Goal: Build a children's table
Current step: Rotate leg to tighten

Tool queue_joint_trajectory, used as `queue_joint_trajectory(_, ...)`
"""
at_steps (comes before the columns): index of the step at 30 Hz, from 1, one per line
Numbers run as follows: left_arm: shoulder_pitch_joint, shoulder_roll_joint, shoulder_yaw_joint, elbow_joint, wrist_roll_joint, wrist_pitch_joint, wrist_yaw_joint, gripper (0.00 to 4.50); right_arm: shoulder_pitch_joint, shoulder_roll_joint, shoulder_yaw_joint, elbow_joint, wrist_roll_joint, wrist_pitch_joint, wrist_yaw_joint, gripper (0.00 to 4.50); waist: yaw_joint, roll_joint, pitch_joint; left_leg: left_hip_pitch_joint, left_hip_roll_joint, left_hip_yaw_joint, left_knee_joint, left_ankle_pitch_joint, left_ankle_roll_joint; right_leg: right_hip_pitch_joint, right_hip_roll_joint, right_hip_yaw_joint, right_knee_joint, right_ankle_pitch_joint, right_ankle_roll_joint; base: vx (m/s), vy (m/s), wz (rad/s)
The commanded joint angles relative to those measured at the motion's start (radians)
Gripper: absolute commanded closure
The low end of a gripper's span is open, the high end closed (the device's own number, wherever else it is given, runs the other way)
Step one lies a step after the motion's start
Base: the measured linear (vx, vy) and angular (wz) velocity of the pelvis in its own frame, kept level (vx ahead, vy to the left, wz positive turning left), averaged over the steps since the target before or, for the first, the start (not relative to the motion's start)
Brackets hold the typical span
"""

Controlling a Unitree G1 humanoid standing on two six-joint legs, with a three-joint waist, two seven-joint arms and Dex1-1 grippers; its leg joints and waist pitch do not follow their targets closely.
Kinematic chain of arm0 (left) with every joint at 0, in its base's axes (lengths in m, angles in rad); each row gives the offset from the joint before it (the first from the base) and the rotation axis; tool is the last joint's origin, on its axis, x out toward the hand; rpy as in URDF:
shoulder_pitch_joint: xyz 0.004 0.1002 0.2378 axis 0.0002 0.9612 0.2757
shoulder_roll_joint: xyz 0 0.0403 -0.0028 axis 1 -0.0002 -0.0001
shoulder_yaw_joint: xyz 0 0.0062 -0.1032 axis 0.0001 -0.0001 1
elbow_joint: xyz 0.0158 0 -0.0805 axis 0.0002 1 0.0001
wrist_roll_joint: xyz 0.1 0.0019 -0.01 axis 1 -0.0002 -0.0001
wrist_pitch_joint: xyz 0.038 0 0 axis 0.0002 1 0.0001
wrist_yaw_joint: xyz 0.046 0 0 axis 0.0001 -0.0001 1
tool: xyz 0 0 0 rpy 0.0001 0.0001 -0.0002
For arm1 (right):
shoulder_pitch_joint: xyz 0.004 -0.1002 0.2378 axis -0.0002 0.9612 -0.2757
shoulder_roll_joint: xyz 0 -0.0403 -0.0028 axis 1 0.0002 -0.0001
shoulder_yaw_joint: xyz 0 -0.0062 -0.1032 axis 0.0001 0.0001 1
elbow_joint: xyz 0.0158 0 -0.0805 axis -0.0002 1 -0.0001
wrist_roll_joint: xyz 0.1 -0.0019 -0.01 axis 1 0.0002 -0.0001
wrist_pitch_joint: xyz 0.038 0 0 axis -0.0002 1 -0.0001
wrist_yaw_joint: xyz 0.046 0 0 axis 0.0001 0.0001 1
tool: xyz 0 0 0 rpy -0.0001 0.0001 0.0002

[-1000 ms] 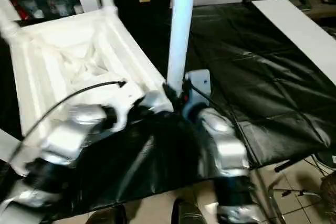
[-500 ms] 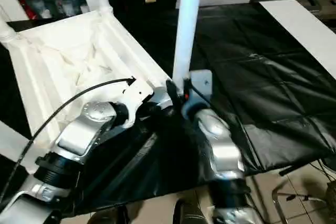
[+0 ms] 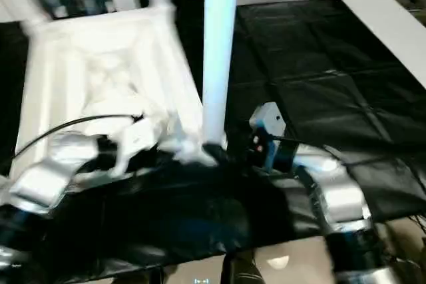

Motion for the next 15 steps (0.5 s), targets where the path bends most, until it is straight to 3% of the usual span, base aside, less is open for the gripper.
queue_joint_trajectory(1,0.011,0.026,-0.086,0.016,-0.020,-0.051,-0.158,4.50,-0.006,-0.038,0.034,-0.003,0.035,-0.011,0.138,0.30,-0.003,-0.007,-0.073,0.014,0.052,-0.006,-0.040,-0.104,0.163,0.058,-0.065,0.053,-0.045,-0.094,-0.276,0.000,0.000,0.00)
queue_joint_trajectory(6,-0.021,0.056,-0.108,0.039,-0.028,-0.103,-0.262,4.50,-0.026,-0.081,0.077,0.019,0.043,-0.028,0.271,0.30,0.010,-0.008,-0.068,0.017,0.059,-0.005,-0.043,-0.150,0.133,0.052,-0.071,0.055,-0.049,-0.177,-0.270,0.000,0.000,0.00)
queue_joint_trajectory(9,-0.044,0.062,-0.129,0.049,-0.031,-0.128,-0.318,4.50,-0.045,-0.096,0.111,0.041,0.048,-0.026,0.337,0.58,0.012,-0.012,-0.067,0.018,0.058,-0.006,-0.044,-0.176,0.112,0.051,-0.073,0.057,-0.053,-0.223,-0.261,0.000,0.000,0.00)
queue_joint_trajectory(15,-0.078,0.048,-0.154,0.079,-0.030,-0.175,-0.371,4.50,-0.078,-0.096,0.154,0.069,0.061,-0.004,0.416,1.14,0.015,-0.014,-0.075,0.013,0.059,-0.006,-0.036,-0.105,0.135,0.053,-0.072,0.056,-0.037,-0.106,-0.285,0.000,0.000,0.00)
